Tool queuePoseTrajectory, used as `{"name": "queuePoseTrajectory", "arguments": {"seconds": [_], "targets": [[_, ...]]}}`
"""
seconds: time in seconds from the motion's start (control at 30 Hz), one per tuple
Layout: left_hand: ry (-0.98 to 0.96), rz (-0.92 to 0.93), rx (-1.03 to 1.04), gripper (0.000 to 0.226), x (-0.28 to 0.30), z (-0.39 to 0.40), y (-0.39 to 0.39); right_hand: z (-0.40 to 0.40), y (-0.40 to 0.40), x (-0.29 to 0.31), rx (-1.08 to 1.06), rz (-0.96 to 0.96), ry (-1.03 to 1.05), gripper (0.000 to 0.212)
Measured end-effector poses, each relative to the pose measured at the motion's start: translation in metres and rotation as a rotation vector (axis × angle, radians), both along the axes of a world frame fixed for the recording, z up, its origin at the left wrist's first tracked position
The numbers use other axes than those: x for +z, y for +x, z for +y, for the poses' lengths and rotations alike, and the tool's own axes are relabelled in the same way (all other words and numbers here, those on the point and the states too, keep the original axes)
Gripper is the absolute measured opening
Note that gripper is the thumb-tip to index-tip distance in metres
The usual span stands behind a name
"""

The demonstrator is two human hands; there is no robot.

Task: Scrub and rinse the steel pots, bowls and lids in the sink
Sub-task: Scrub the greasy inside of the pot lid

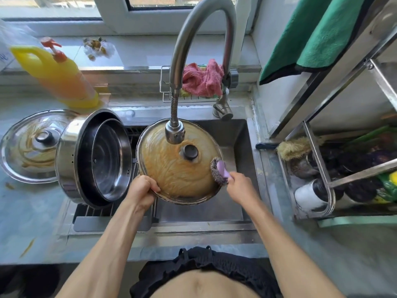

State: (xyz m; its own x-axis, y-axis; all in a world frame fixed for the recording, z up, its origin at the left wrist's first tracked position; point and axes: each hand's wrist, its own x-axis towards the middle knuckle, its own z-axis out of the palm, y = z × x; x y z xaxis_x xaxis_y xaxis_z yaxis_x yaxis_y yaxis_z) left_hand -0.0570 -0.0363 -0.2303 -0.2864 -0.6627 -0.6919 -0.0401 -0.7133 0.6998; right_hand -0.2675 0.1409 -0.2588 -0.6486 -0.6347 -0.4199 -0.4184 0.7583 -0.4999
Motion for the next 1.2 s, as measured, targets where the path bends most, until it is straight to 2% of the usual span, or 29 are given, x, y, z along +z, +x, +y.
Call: {"name": "queuePoseTrajectory", "arguments": {"seconds": [0.13,0.17,0.3,0.4,0.5,0.63,0.7,0.8,0.93,1.07,1.2], "targets": [[-0.025,0.073,-0.077,0.070,0.006,0.013,-0.015,0.020,0.055,0.025,0.198,0.054,-0.039,0.024],[-0.041,0.081,-0.122,0.071,0.008,0.020,-0.018,0.022,0.068,0.035,0.259,0.066,-0.055,0.026],[-0.152,0.086,-0.248,0.043,0.017,0.041,-0.019,0.012,0.082,0.059,0.432,0.244,-0.149,0.040],[-0.273,0.087,-0.404,0.047,0.031,0.043,-0.016,-0.004,0.074,0.074,0.465,0.350,-0.207,0.038],[-0.377,-0.055,-0.460,0.051,0.044,0.042,-0.020,-0.028,0.064,0.089,0.464,0.446,-0.231,0.037],[-0.378,-0.189,-0.408,0.054,0.045,0.037,-0.020,-0.058,0.031,0.088,0.347,0.399,-0.164,0.029],[-0.340,-0.165,-0.355,0.052,0.038,0.028,-0.015,-0.066,0.004,0.078,0.235,0.321,-0.128,0.027],[-0.228,-0.102,-0.288,0.027,0.033,0.017,-0.007,-0.070,-0.028,0.058,0.125,0.216,-0.058,0.028],[-0.113,-0.107,-0.186,0.028,0.015,0.007,0.002,-0.061,-0.043,0.032,0.069,0.127,-0.007,0.018],[-0.014,-0.099,-0.023,0.047,-0.002,0.004,0.003,-0.036,-0.038,0.011,0.034,0.082,0.070,0.016],[0.020,-0.037,0.088,0.078,-0.009,0.004,-0.006,-0.008,0.022,0.020,0.094,0.042,0.084,0.024]]}}
